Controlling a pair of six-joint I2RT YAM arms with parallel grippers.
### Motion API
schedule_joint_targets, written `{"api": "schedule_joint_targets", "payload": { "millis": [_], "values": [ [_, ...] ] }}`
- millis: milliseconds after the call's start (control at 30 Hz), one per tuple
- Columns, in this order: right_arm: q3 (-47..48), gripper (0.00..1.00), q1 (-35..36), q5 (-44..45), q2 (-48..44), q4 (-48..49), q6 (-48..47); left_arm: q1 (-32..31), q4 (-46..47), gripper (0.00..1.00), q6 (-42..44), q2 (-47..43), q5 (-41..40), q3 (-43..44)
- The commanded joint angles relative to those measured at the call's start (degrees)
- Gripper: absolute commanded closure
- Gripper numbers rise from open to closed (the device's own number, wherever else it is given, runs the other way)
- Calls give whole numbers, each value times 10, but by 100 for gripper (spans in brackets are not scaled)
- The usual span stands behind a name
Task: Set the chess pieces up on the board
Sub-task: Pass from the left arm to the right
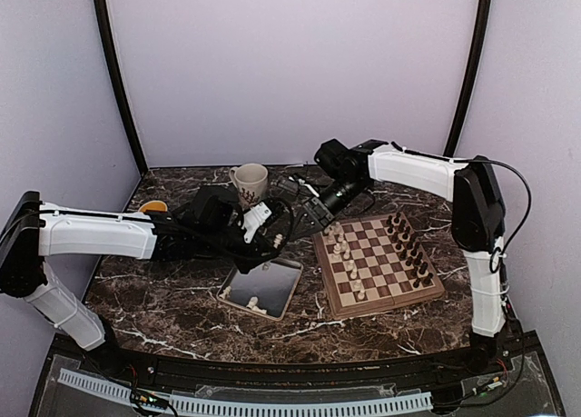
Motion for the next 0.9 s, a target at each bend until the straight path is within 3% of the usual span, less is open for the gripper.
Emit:
{"api": "schedule_joint_targets", "payload": {
  "millis": [0, 500, 767, 867],
  "values": [
    [35, 56, 19, -30, 18, -18, 12, 1, 17, 90, -12, -21, 20, -3],
    [45, 66, 35, -26, 40, 21, 57, 1, 16, 88, -14, -24, 38, -4],
    [46, 87, 36, -17, 45, 32, 62, 1, 16, 88, -15, -21, 40, -6],
    [47, 91, 35, -17, 42, 33, 61, 1, 19, 79, -18, -22, 22, -8]
  ]
}}
